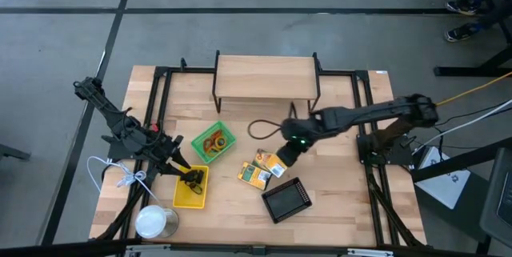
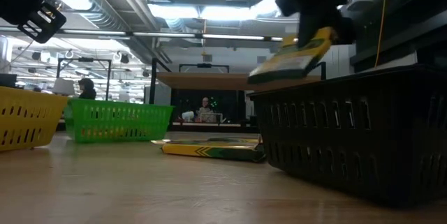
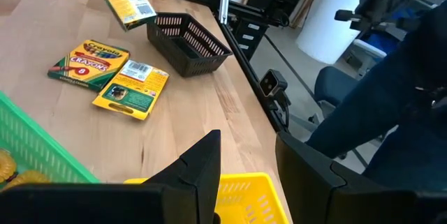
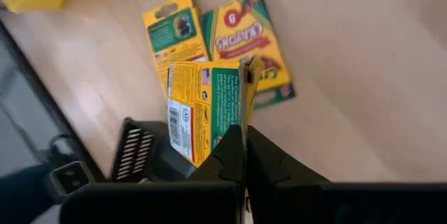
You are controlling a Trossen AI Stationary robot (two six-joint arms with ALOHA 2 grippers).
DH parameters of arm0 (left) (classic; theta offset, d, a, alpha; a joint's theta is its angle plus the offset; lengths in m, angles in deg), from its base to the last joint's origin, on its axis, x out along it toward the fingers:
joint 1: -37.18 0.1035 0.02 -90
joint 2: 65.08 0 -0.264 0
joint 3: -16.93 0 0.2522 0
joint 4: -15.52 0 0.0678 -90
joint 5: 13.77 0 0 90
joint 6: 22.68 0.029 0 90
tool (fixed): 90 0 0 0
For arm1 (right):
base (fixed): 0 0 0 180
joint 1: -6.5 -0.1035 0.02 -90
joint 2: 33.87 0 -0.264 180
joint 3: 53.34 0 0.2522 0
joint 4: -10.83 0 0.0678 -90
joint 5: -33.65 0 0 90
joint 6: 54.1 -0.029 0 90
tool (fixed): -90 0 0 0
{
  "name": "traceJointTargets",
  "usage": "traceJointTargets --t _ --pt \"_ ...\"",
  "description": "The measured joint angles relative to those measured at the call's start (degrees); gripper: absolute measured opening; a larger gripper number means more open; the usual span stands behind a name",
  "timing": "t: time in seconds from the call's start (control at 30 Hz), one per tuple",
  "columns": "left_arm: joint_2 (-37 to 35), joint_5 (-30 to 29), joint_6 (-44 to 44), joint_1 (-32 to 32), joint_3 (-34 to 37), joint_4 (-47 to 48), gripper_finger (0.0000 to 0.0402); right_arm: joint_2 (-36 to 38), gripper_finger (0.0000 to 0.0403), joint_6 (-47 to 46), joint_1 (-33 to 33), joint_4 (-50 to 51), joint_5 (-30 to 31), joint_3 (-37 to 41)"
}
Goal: Pick & Place Office Desk Supplies
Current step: Put the crayon box into the black basket
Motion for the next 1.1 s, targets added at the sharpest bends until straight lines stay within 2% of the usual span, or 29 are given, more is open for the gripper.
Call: traceJointTargets --t 0.13,0.3,0.53,0.77,1.1 --pt "0.00 -0.02 0.00 0.00 0.00 0.00 0.0132 8.95 0.0000 -11.32 -3.23 -7.06 2.00 9.45" --pt "0.00 0.00 -0.02 0.01 0.00 0.00 0.0132 14.83 0.0000 -21.55 -8.80 -8.26 5.96 13.54" --pt "0.00 0.00 -0.01 0.00 0.00 0.00 0.0132 11.55 0.0000 -29.68 -15.03 -11.59 7.44 16.58" --pt "0.00 0.02 -0.02 0.00 0.00 -0.02 0.0132 8.74 0.0000 -38.58 -18.76 -30.85 8.86 25.35" --pt "-0.02 -0.02 -0.02 0.02 0.00 0.00 0.0132 8.06 0.0000 -44.40 -23.20 -32.41 9.11 27.32"
